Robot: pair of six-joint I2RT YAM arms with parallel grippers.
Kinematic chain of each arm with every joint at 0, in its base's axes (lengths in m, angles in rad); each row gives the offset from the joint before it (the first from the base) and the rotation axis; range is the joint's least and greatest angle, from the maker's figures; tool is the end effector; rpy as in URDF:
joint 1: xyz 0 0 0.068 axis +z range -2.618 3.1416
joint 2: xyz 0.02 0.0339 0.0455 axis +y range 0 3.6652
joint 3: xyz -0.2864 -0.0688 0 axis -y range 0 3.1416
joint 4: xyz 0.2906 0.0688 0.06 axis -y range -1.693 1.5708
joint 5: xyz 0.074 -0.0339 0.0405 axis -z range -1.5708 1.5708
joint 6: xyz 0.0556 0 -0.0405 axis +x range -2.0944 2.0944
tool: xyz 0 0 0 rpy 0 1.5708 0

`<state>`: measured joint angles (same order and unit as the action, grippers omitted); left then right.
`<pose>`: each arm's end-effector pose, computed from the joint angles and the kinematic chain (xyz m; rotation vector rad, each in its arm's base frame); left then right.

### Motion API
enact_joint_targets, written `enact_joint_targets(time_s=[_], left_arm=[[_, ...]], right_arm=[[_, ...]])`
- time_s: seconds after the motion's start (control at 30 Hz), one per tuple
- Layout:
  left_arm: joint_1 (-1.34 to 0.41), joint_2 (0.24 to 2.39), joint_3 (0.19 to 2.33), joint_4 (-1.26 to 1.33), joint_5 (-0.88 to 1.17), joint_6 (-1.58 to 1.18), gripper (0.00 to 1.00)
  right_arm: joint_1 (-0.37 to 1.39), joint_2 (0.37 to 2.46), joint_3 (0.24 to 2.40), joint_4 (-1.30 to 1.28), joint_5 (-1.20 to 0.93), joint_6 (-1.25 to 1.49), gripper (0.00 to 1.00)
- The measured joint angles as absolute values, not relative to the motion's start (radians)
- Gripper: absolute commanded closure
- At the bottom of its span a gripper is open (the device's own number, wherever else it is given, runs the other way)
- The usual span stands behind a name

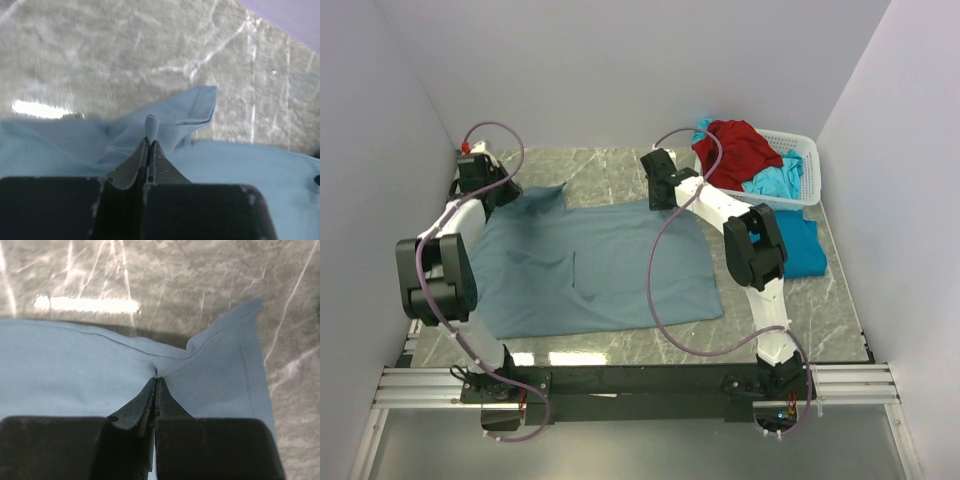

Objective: Fold and stack the t-shirts
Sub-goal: Fold the tshirt

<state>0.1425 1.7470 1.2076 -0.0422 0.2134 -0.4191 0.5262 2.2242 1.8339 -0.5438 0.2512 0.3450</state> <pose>0.4546 0.0533 0.2272 -0.4786 2.1094 -0.3896 0.4926 0.2702 0.1830 -0.1207 2.4616 0.0605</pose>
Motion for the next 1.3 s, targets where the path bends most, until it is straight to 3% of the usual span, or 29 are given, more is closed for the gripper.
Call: enact_joint_targets(time_s=[0.63,1.3], left_arm=[[0.142,1.094,0.64,0.052,0.074,-0.655,1.0],[0.142,0.527,0.531,-0.292,-0.122,-0.922,1.0]], right_arm=[[0.583,1.966,1.422,-0.351,0.315,0.37,1.0],[0.593,1.747,1.175,-0.228,0.348,0.392,1.0]])
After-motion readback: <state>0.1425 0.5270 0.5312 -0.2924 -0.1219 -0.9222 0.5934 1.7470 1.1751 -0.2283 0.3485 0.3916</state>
